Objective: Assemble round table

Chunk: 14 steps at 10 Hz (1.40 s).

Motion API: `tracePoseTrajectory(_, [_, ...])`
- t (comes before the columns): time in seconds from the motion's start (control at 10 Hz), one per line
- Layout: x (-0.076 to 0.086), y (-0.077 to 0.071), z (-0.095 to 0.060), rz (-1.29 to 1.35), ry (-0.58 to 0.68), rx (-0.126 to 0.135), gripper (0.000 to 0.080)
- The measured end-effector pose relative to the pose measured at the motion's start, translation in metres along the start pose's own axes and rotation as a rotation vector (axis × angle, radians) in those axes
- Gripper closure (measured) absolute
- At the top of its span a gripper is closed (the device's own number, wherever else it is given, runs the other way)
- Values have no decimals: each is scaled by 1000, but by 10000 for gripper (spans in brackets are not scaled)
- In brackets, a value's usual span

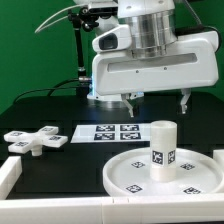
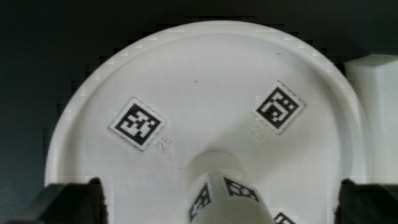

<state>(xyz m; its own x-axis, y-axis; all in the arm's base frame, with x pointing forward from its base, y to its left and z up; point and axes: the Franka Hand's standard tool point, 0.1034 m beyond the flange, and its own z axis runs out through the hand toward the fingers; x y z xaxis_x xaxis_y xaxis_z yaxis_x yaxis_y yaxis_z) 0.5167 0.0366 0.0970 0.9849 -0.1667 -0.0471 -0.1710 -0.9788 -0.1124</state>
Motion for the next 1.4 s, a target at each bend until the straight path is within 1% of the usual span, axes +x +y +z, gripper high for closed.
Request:
tracePoseTrajectory(0.1, [-1, 10, 3, -163, 16, -24, 150])
tracePoseTrajectory(0.2, [-6, 32, 8, -248, 18, -18, 150])
tracePoseTrajectory(0.3, [-6, 54, 6, -292, 17, -17, 150])
tracePoseTrajectory(0.4, [-3, 76, 1, -318, 27, -19, 150])
tracePoseTrajectory(0.5, [2, 93, -5, -321, 37, -21, 150])
tracePoseTrajectory(0.6, [4, 100, -7, -312, 35, -19, 150])
tracePoseTrajectory(0.8, [4, 98, -6, -317, 35, -19, 150])
tracePoseTrajectory(1.0, [3, 101, -5, -337, 33, -21, 150])
tracePoseTrajectory(1.1, [-4, 114, -2, -411, 22, -24, 150])
tracePoseTrajectory(1.2, [-12, 134, 1, -449, 14, -30, 150])
tracePoseTrajectory(1.3, [-18, 157, 2, -481, 26, -47, 150])
tracePoseTrajectory(1.4, [-22, 176, 3, -514, 31, -59, 150])
